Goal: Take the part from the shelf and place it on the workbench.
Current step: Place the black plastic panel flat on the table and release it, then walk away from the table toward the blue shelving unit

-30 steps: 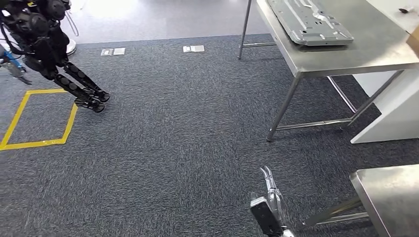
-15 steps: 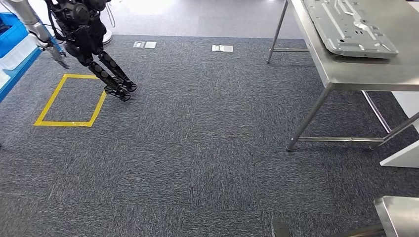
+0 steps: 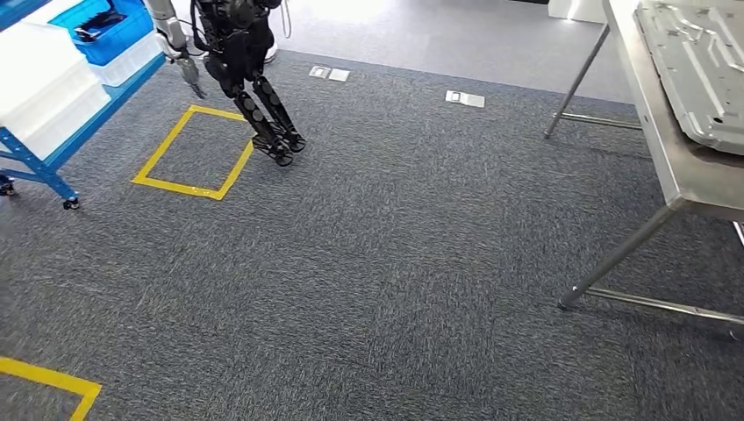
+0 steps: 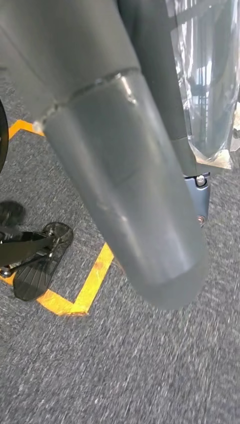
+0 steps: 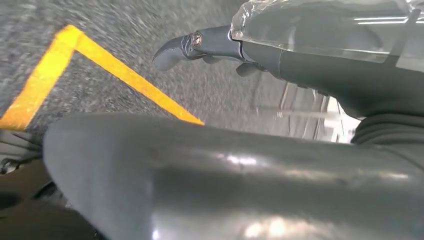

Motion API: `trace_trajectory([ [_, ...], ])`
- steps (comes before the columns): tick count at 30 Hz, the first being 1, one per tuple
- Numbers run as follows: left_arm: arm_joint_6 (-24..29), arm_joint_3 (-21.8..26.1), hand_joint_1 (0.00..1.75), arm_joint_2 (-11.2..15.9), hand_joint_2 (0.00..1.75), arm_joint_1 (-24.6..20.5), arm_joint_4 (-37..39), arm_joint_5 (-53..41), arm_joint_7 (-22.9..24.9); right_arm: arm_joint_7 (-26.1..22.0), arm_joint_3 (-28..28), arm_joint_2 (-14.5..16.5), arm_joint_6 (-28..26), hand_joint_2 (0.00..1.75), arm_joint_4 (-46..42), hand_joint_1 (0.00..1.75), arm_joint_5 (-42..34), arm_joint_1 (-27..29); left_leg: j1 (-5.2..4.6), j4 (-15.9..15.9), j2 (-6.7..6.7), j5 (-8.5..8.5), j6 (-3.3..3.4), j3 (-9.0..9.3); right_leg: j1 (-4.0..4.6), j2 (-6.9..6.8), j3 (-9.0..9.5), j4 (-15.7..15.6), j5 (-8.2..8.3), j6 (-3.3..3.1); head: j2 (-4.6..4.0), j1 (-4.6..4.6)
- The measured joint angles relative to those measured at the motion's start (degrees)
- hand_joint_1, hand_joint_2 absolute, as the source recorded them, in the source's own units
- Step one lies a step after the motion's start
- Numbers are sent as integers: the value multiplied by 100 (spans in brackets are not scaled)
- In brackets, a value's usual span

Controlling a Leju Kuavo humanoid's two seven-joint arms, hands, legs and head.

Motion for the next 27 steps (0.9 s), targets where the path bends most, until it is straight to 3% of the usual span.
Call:
trace_trajectory([
  [2,-8,-31,0,1,0,4,13,-20,26,21,54,9,22,0,20,0,16,-25,-2,2,-126,4,-67,-16,25,143,140,-321,120,-73,0,-4],
  [4,-9,-64,0,2,0,17,18,-27,36,28,85,20,26,0,25,0,22,-45,18,5,-194,12,-141,-52,32,18,173,-334,149,-169,0,-9],
  [6,-5,-87,0,8,0,24,20,-31,39,33,99,34,26,0,28,0,27,-46,16,224,85,-146,-199,-165,4,-135,206,-375,184,-268,0,-28],
  [8,-3,-106,0,13,0,19,20,-34,42,33,110,48,27,0,38,0,28,-36,12,881,473,-535,-245,-474,15,-312,218,-394,183,-342,0,-51],
  [10,-22,-121,0,14,0,18,23,-55,74,37,116,50,44,0,53,0,30,-26,36,1585,584,-827,-291,-816,34,-499,215,-391,166,-370,0,-57],
  [11,-71,-132,0,19,0,22,25,-98,144,49,121,49,66,0,60,0,32,-26,51,1703,608,-825,-311,-872,37,-589,214,-390,160,-376,0,-59],
  [12,-146,-151,0,26,0,27,27,-166,258,74,129,49,95,0,63,0,36,-29,66,1583,641,-716,-326,-804,35,-666,218,-388,152,-375,0,-60],
  [13,-229,-186,0,37,0,32,29,-253,412,111,140,52,122,0,65,0,39,-34,78,1263,703,-540,-333,-626,33,-736,228,-387,141,-367,0,-60],
  [15,-328,-290,0,56,0,28,31,-422,734,206,160,60,160,0,67,0,39,-38,75,467,1011,-225,-307,-169,64,-857,250,-373,100,-319,0,-68],
  [17,-286,-380,0,62,0,17,31,-518,930,282,166,60,190,0,72,0,26,-37,45,82,1188,-136,-248,44,116,-975,287,-362,56,-258,0,-50],
  [19,-46,-443,0,59,0,17,30,-614,972,321,166,57,208,0,74,0,2,-43,27,41,1041,-128,-179,40,138,-1102,327,-366,22,-199,0,-26],
  [20,175,-482,0,49,0,20,28,-672,958,329,166,57,209,0,74,0,-10,-47,29,21,969,-110,-142,45,127,-1053,327,-332,-15,-170,0,-25],
  [22,707,-566,0,24,0,15,22,-753,901,332,166,58,210,0,76,0,-29,-44,56,-15,815,-62,-59,49,89,-725,173,32,-222,-151,0,-12],
  [23,925,-594,0,11,0,9,18,-753,871,332,166,59,210,0,80,0,-35,-38,58,-15,736,-51,-37,38,61,-526,6,394,-386,-164,0,-5],
  [24,1073,-607,0,2,0,2,15,-740,839,332,166,60,211,0,85,0,-39,-29,61,-14,645,-44,-21,27,49,-412,-204,812,-549,-174,0,-1],
  [26,1190,-613,0,-19,0,3,15,-693,781,332,166,58,211,0,96,0,-41,-10,61,-10,451,-40,-19,21,32,-348,-489,1341,-677,-133,0,0],
  [27,1189,-615,0,-32,0,8,15,-680,760,332,166,56,220,0,99,0,-41,-4,63,-7,357,-38,-22,26,22,-335,-480,1283,-592,-81,0,1],
])
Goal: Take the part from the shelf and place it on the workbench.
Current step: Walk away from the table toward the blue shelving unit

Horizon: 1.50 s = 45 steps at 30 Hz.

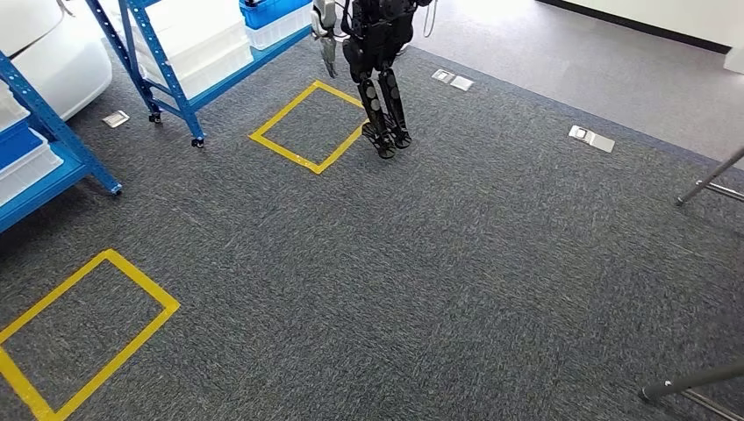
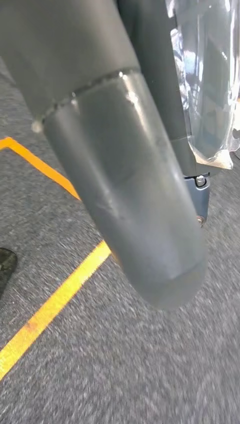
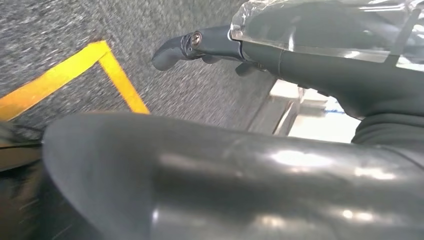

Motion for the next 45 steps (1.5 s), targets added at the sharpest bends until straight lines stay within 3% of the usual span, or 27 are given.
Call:
trace_trajectory([
  [2,-152,-12,0,-29,0,7,1,3,-24,1,-1,-15,32,0,4,0,9,-1,13,15,-174,0,-25,8,-45,107,298,-716,361,118,0,2],
  [3,-336,-20,0,-35,0,7,1,7,-37,0,-1,-23,58,0,6,0,20,-6,11,28,-255,-6,-54,6,-56,196,453,-1101,520,140,0,5],
  [5,-859,-32,0,-30,0,13,2,69,-73,-11,1,-34,91,0,7,0,44,-19,-1,43,-364,-10,-123,-12,-56,303,607,-1499,666,89,0,5],
  [7,-1299,-31,0,-18,0,39,3,167,-115,-21,2,-41,106,0,8,0,58,-31,2,35,-435,7,-184,-39,-45,230,617,-1504,687,-14,0,-1],
  [9,-1564,-28,0,-5,0,71,4,251,-190,-31,3,-46,120,0,8,0,69,-34,9,154,-268,-81,-224,-109,-65,129,627,-1511,719,-99,0,-18],
  [12,-1845,-24,0,20,0,79,4,342,-354,-88,5,-51,144,0,8,0,77,-8,1,1076,168,-603,-266,-529,-34,-74,619,-1520,721,-221,0,-70],
  [14,-1914,-19,0,34,0,89,4,367,-420,-110,7,-55,153,0,11,0,78,11,5,1650,239,-799,-279,-798,-4,-237,619,-1519,706,-251,0,-72],
  [15,-1929,-15,0,39,0,99,4,373,-439,-112,7,-56,153,0,13,0,78,11,6,1660,261,-743,-277,-797,2,-314,622,-1518,699,-259,0,-73],
  [17,-1940,-1,0,53,0,109,3,376,-464,-115,8,-55,153,0,14,0,78,1,1,1084,399,-410,-246,-482,13,-450,642,-1518,685,-265,0,-74],
  [18,-1941,5,0,61,0,104,3,377,-472,-116,8,-55,153,0,14,0,78,-2,-19,678,574,-261,-222,-263,30,-511,657,-1514,672,-258,0,-76],
  [20,-1942,14,0,73,0,82,2,378,-483,-120,9,-56,154,0,15,0,78,-2,-64,179,804,-129,-170,-4,74,-625,676,-1514,641,-219,0,-66],
  [21,-1942,17,0,76,0,77,2,378,-489,-121,9,-57,154,0,16,0,78,-1,-88,110,816,-132,-153,20,92,-693,689,-1519,628,-195,0,-60],
  [23,-1938,32,0,74,0,87,2,378,-506,-124,8,-57,154,0,16,0,76,-13,-87,76,649,-97,-103,13,102,-803,720,-1517,601,-148,-1,-52],
  [24,-1934,43,0,69,0,94,2,378,-513,-126,7,-56,154,0,16,0,76,-20,-75,48,570,-68,-68,19,93,-730,702,-1457,553,-125,-1,-49],
  [25,-1933,54,0,63,0,94,1,378,-517,-134,7,-55,154,0,16,0,75,-24,-57,20,494,-35,-31,22,82,-580,639,-1301,454,-119,-1,-43],
  [27,-1951,64,0,57,0,86,0,374,-521,-165,7,-55,156,0,17,0,75,-13,-39,-2,329,8,20,2,38,-193,342,-657,137,-141,0,-27],
  [29,-1981,64,0,61,0,86,0,364,-526,-207,7,-54,158,0,22,0,74,11,-37,2,140,25,32,-22,9,-46,17,-2,-99,-137,0,-20],
  [30,-1989,65,0,63,0,91,0,360,-529,-218,7,-54,158,0,26,0,74,25,-35,6,43,31,28,-26,-2,-24,-29,82,-87,-98,0,-21],
  [32,-1994,66,0,64,0,99,0,358,-543,-232,7,-55,158,0,29,0,78,39,-27,18,-139,40,3,-24,-43,59,194,-414,196,28,0,-21],
  [33,-1988,66,0,66,0,100,0,358,-556,-243,7,-55,158,0,29,0,83,41,-28,35,-221,41,-23,-30,-76,191,368,-821,368,85,0,-18],
  [34,-1981,66,0,68,0,98,0,357,-567,-259,8,-55,159,0,29,0,88,39,-37,55,-294,35,-55,-39,-93,298,505,-1155,503,102,0,-15],
  [36,-1965,67,0,73,0,101,0,354,-585,-292,10,-53,161,0,29,0,106,28,-54,72,-401,33,-126,-67,-87,411,606,-1437,603,43,0,-20],
  [38,-1962,69,0,76,0,116,0,352,-591,-313,15,-45,162,0,29,0,124,12,-34,63,-474,48,-187,-97,-80,289,634,-1447,630,-60,0,-33],
  [40,-1963,71,0,80,0,126,0,353,-588,-325,20,-29,162,0,29,0,143,7,-23,253,-279,-84,-235,-202,-99,154,657,-1463,661,-156,0,-51],
  [42,-1951,72,0,84,0,114,0,355,-585,-334,23,-17,162,0,29,0,160,19,-29,869,69,-448,-270,-484,-78,-2,654,-1471,665,-227,0,-80],
  [44,-1916,72,0,84,0,104,0,356,-582,-338,24,-17,163,0,29,0,170,41,-23,1549,222,-741,-292,-800,-43,-175,651,-1470,651,-255,0,-92],
  [45,-1889,73,0,84,0,106,0,354,-580,-338,24,-18,164,0,29,0,174,46,-22,1681,253,-750,-292,-859,-33,-259,651,-1470,643,-264,0,-92],
])
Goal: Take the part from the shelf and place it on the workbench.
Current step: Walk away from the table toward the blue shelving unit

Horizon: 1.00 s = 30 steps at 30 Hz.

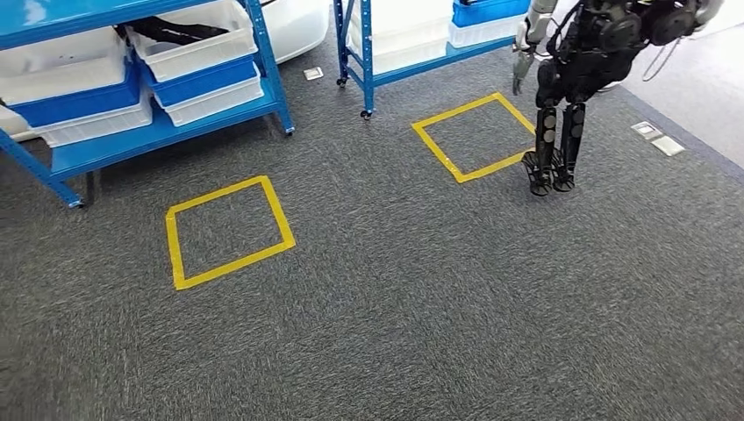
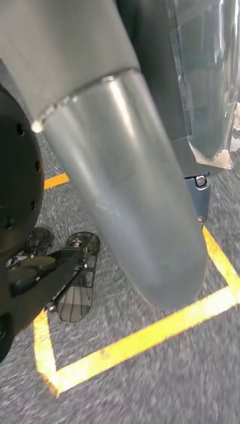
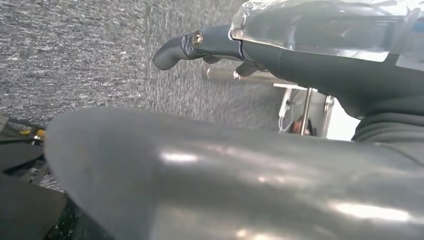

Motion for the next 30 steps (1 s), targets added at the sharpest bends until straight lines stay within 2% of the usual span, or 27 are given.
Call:
trace_trajectory([
  [1,26,1,0,0,0,3,0,-7,3,0,0,-1,1,0,0,0,3,-2,0,-93,30,98,9,54,7,-74,6,0,-7,-7,0,-2],
  [2,47,1,0,0,0,5,0,-15,7,0,0,1,3,0,0,0,4,-8,-2,-376,83,268,27,209,12,-146,18,0,-17,-8,0,-1],
  [4,67,0,0,2,0,-9,0,-33,8,-1,0,8,4,0,0,0,4,-18,-34,-1135,339,577,87,627,45,-258,46,3,-48,12,0,-4],
  [5,70,0,0,4,0,-21,0,-36,8,-2,0,10,6,0,0,0,5,-20,-57,-1384,435,647,116,757,68,-311,60,4,-68,33,0,4],
  [6,72,0,0,6,0,-28,0,-37,8,-3,0,11,7,0,0,0,5,-22,-82,-1506,487,663,140,813,90,-365,74,3,-83,55,0,9],
  [8,82,-1,0,5,0,-24,0,-37,7,-4,0,12,15,0,0,0,7,-36,-99,-1553,361,670,186,810,118,-473,104,-10,-105,108,0,20],
  [9,91,0,0,2,0,-17,0,-36,4,-4,0,12,19,0,0,0,7,-45,-90,-1583,291,691,217,818,113,-420,102,19,-136,134,0,23],
  [11,109,1,0,-5,0,-23,0,-31,-2,-4,0,12,24,0,0,0,7,-48,-48,-1643,154,750,294,838,96,-114,-32,341,-330,145,0,36],
  [12,114,2,0,-7,0,-31,0,-30,-6,-4,0,11,26,0,0,0,7,-42,-38,-1652,82,765,314,831,71,73,-189,671,-488,129,0,45],
  [13,116,2,0,-8,0,-39,0,-28,-8,-4,0,10,28,0,0,0,6,-32,-31,-1651,-1,775,328,823,61,177,-382,1064,-652,116,0,48],
  [14,117,2,0,-9,0,-40,0,-28,-10,-4,0,8,31,0,0,0,5,-22,-30,-1649,-94,778,330,817,53,223,-558,1409,-765,123,0,51],
  [15,118,2,0,-10,0,-35,0,-28,-11,-4,0,6,33,0,1,0,5,-13,-30,-1646,-189,780,328,816,45,240,-666,1599,-791,155,0,51],
  [16,118,2,0,-12,0,-27,0,-28,-11,-4,0,3,33,0,1,0,4,-6,-29,-1642,-282,783,324,819,38,253,-674,1574,-719,206,0,52],
  [17,119,2,0,-14,0,-21,0,-28,-11,-4,0,-1,33,0,1,0,4,-4,-26,-1638,-374,786,316,826,22,284,-569,1306,-553,267,0,51],
  [18,119,2,0,-16,0,-18,0,-28,-11,-4,0,-6,33,0,1,0,5,-4,-22,-1632,-459,787,302,830,-2,374,-398,896,-349,324,0,54],
  [19,119,2,0,-18,0,-19,0,-28,-11,-4,0,-11,34,0,2,0,5,-4,-31,-1618,-542,782,274,830,-16,491,-248,510,-178,348,0,59],
  [20,119,2,0,-19,0,-19,0,-28,-11,-5,0,-17,34,0,2,0,5,-7,-39,-1606,-615,780,242,823,-29,583,-138,218,-56,344,0,61],
  [21,120,2,0,-17,0,-18,0,-28,-11,-5,0,-18,34,0,3,0,6,-9,-48,-1598,-668,779,209,811,-29,650,-91,74,-1,318,0,60],
  [22,120,2,0,-16,0,-15,0,-28,-11,-6,0,-18,34,0,4,0,6,-15,-55,-1594,-708,780,180,800,-15,647,-85,48,11,278,0,57],
  [24,123,2,0,-10,0,-3,0,-28,-11,-5,0,-9,34,0,3,0,5,-28,-32,-1601,-769,800,134,768,-25,540,-60,43,36,207,0,51],
  [25,124,2,0,-9,0,2,0,-28,-11,-5,0,-7,34,0,2,0,5,-33,-28,-1563,-694,775,110,740,-38,480,-49,36,52,169,0,49],
  [27,126,2,0,-6,0,-1,0,-28,-11,-4,0,1,35,0,2,0,5,-33,-26,-1230,-374,555,60,577,-58,336,-47,22,72,75,0,12],
  [28,126,2,0,-9,0,-8,0,-28,-12,-4,0,-1,35,0,2,0,5,-27,-28,-919,-187,374,33,433,-42,265,-50,22,69,42,0,-8],
  [30,124,2,0,-9,0,-19,0,-28,-13,-4,0,1,36,0,3,0,5,-8,-6,-233,-34,64,-9,107,-19,99,-55,22,57,8,0,-23],
])
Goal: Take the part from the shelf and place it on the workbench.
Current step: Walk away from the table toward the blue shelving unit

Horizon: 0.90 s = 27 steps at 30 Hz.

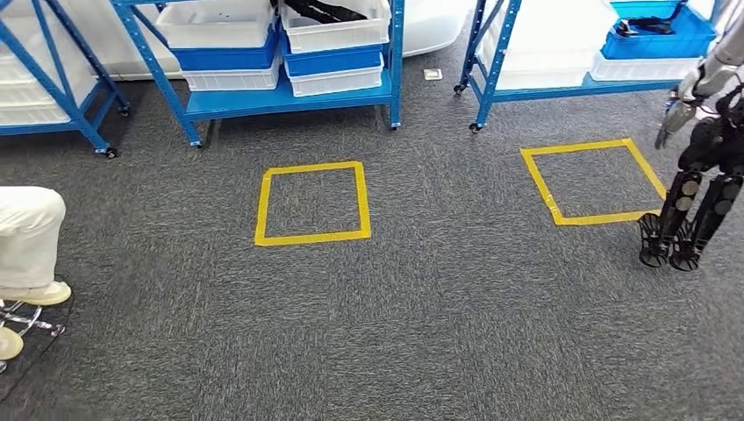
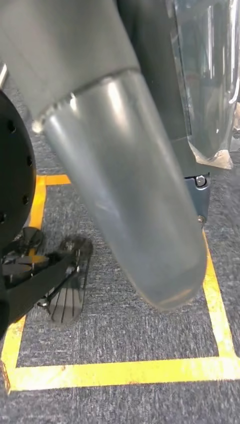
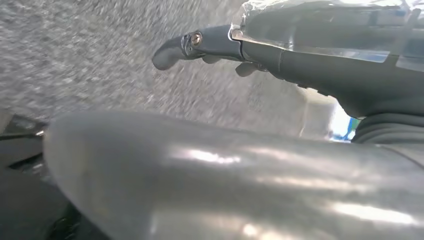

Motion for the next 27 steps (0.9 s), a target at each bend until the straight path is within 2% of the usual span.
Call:
trace_trajectory([
  [1,-2,0,0,0,0,2,0,0,0,0,0,-2,0,0,1,0,0,7,11,192,26,-44,-13,-92,5,-80,-2,0,-5,-6,0,1],
  [2,-5,0,0,1,0,7,0,-1,3,0,0,-2,0,0,1,0,0,7,23,204,48,7,-21,-92,6,-157,-2,1,-10,-11,0,-1],
  [3,-10,0,0,2,0,11,0,-2,7,0,0,1,0,0,1,0,-1,3,34,5,85,146,-24,19,7,-229,3,1,-15,-10,0,-1],
  [5,-24,0,0,5,0,1,0,-9,17,0,-1,16,0,0,0,0,-2,-11,34,-764,319,475,-8,445,25,-358,27,2,-36,16,0,-5],
  [6,-32,0,0,7,0,-10,0,-15,22,0,-1,23,0,0,0,0,-2,-15,23,-1078,425,574,12,616,45,-413,31,3,-53,42,0,2],
  [7,-38,0,0,9,0,-22,0,-20,26,0,-2,26,0,0,-1,0,-2,-17,4,-1259,498,610,37,710,66,-465,47,1,-69,73,0,13],
  [8,-38,0,0,10,0,-30,0,-25,28,0,-2,25,0,0,-1,0,-2,-21,-23,-1306,492,600,65,723,84,-516,61,-6,-78,105,0,26],
  [10,-15,0,0,8,0,-31,0,-29,28,0,-2,26,0,0,-2,0,0,-40,-34,-1342,345,632,144,716,82,-582,98,-15,-94,176,0,41],
  [11,6,0,0,5,0,-31,0,-30,24,0,-2,26,0,0,-2,0,1,-46,-29,-1372,276,660,192,724,73,-497,86,37,-139,200,0,49],
  [12,24,0,0,2,0,-36,0,-30,19,-1,-2,27,0,0,-3,0,1,-48,-15,-1401,208,692,239,729,63,-351,30,186,-235,207,0,56],
  [14,47,0,0,-3,0,-54,0,-29,5,-2,-2,27,1,0,-3,0,2,-36,-4,-1421,62,732,295,722,41,-3,-252,813,-550,174,0,79],
  [15,52,0,0,-3,0,-61,0,-28,1,-2,-2,27,2,0,-3,0,1,-25,-7,-1419,-25,740,306,712,38,84,-438,1196,-696,165,0,82],
  [16,59,0,0,-5,0,-62,0,-28,-2,-2,-2,26,3,0,-3,0,1,-13,-10,-1417,-118,743,309,707,37,125,-584,1477,-774,176,0,81],
  [17,74,0,0,-7,0,-60,0,-28,-3,-1,-2,25,4,0,-3,0,1,-3,-12,-1414,-216,746,310,706,37,145,-642,1564,-756,210,0,82],
  [18,91,0,0,-8,0,-57,0,-28,-3,-1,-2,24,5,0,-3,0,1,3,-13,-1409,-304,748,307,709,34,163,-592,1422,-641,258,0,83],
  [19,109,0,0,-13,0,-55,0,-28,-2,-1,-2,20,4,0,-3,0,3,2,-12,-1403,-379,749,302,714,24,191,-450,1083,-462,308,0,84],
  [20,125,0,0,-17,0,-55,0,-28,-2,-2,-2,16,1,0,-3,0,4,-3,-15,-1394,-444,750,289,716,13,237,-286,669,-279,340,0,91],
  [21,133,0,0,-20,0,-54,0,-28,-1,-3,-2,13,-3,0,-3,0,3,-11,-26,-1381,-496,742,265,715,10,275,-158,326,-134,338,0,95],
  [22,138,0,0,-23,0,-52,0,-28,-1,-3,-3,11,-7,0,-3,0,-2,-25,-36,-1372,-530,734,238,711,12,306,-85,104,-45,310,0,94],
  [23,138,0,0,-25,0,-49,0,-28,-1,-3,-3,13,-8,0,-3,0,-9,-41,-42,-1371,-550,727,201,706,27,321,-69,12,-12,261,0,95],
  [24,138,0,0,-26,0,-47,0,-28,-1,-3,-4,15,-8,0,-3,0,-14,-56,-42,-1378,-564,723,165,700,44,311,-66,3,4,211,0,94],
  [25,138,0,0,-27,0,-45,0,-28,-1,-2,-4,19,-7,0,-3,0,-19,-65,-30,-1379,-552,721,135,693,27,297,-54,-4,20,162,0,92],
  [27,141,0,0,-30,0,-47,0,-28,-1,-2,-5,24,-8,0,-3,0,-23,-62,-21,-1211,-364,592,74,614,-9,256,-23,-26,58,67,0,85],
])
